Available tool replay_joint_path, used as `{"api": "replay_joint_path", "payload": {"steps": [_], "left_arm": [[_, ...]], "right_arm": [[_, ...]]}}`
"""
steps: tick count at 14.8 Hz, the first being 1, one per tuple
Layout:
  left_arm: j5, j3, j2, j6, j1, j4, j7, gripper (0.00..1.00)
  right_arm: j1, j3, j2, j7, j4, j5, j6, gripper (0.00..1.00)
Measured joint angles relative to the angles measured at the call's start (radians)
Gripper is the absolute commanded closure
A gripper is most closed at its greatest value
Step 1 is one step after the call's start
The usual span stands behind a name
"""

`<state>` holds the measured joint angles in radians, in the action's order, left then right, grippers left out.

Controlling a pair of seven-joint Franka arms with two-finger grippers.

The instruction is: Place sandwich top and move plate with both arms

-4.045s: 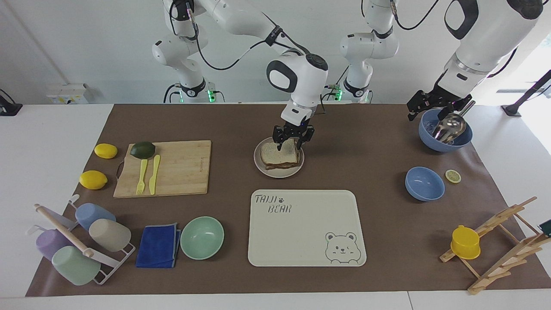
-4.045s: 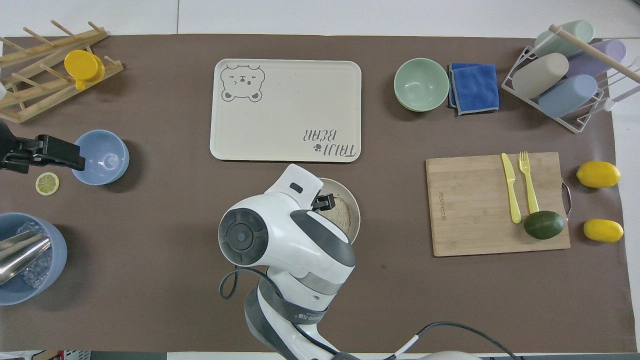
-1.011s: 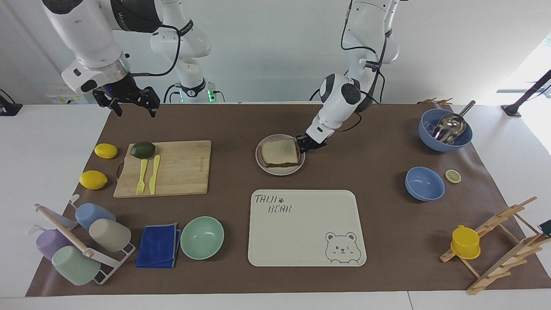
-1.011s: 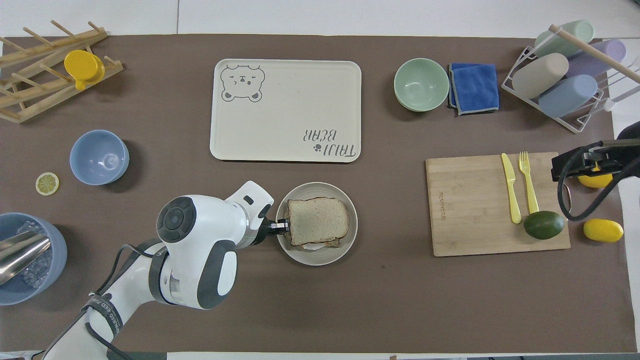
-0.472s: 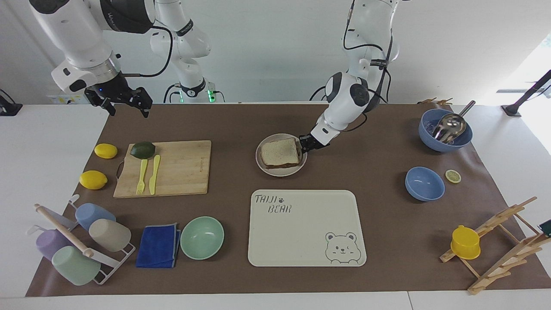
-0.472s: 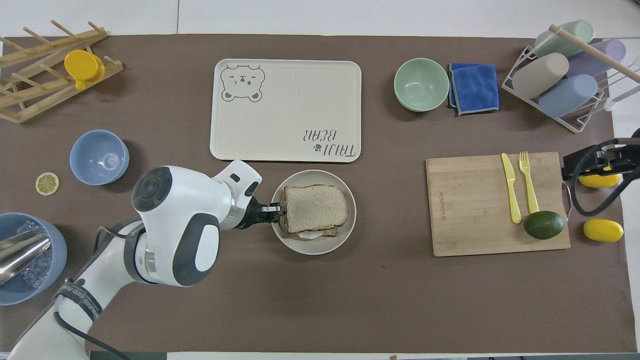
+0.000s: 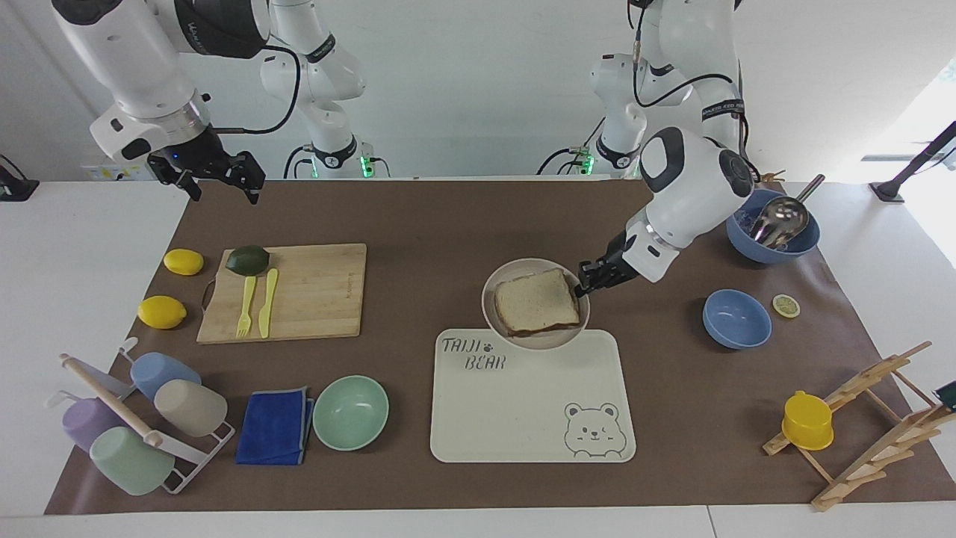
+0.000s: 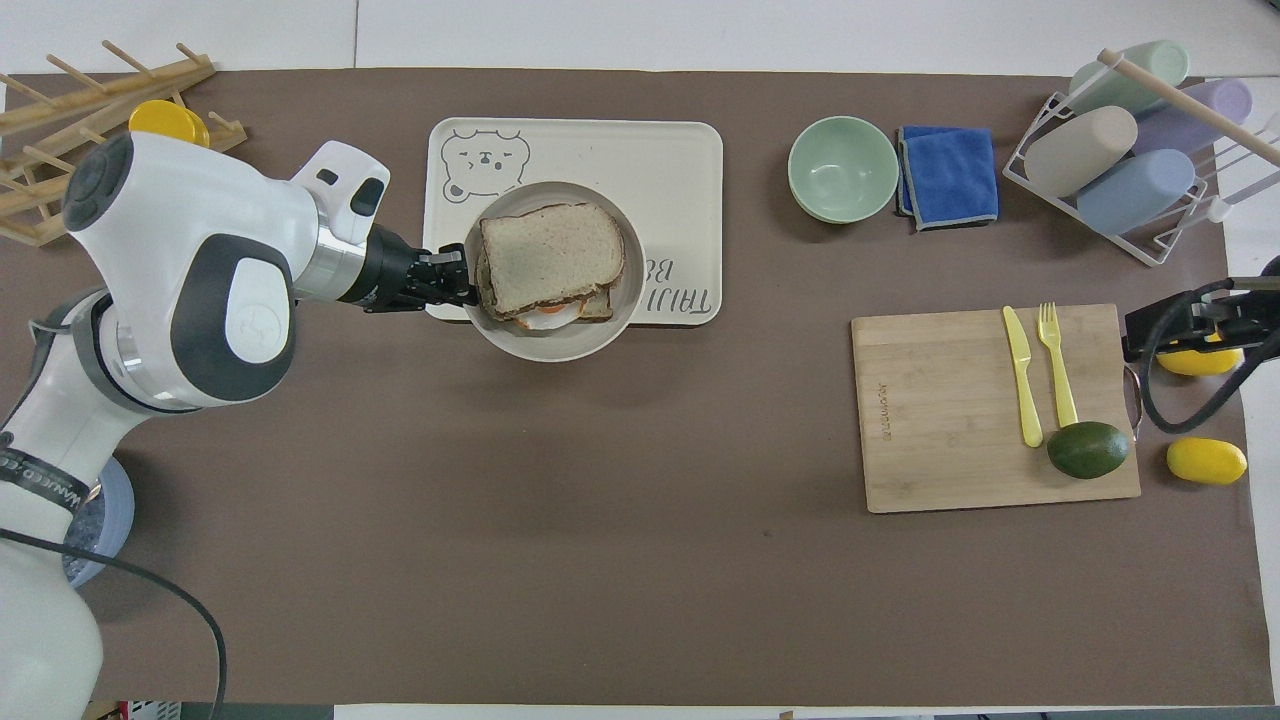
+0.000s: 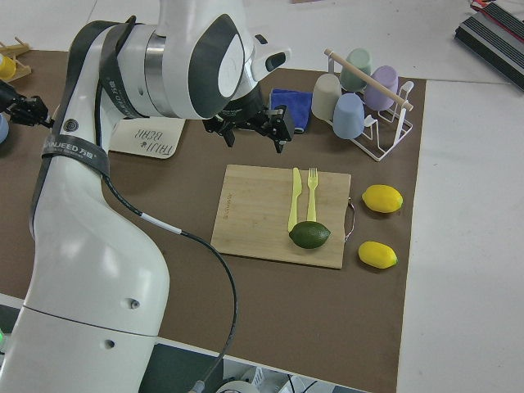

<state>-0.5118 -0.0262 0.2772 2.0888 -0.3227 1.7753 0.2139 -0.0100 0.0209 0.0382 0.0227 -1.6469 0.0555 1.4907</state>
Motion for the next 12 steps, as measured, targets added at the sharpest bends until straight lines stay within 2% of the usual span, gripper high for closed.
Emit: {"api": "replay_joint_path", "payload": {"steps": [3,5,7,12], "left_arm": [[0.003,0.000,0.215,0.002,0.033,-0.203,-0.005,1.00],[0.005,0.000,0.309,0.017,0.045,-0.285,-0.013,1.00],[0.026,0.004,0.345,0.069,0.043,-0.304,-0.020,1.00],[0.039,0.012,0.349,0.083,0.039,-0.276,-0.090,1.00]], "right_arm": [[0.000,0.000,0.000,0.000,0.000,0.000,0.000,0.00],[0.000,0.000,0.000,0.000,0.000,0.000,0.000,0.00],[0.000,0.000,0.000,0.000,0.000,0.000,0.000,0.00],[0.000,0.000,0.000,0.000,0.000,0.000,0.000,0.00]]}}
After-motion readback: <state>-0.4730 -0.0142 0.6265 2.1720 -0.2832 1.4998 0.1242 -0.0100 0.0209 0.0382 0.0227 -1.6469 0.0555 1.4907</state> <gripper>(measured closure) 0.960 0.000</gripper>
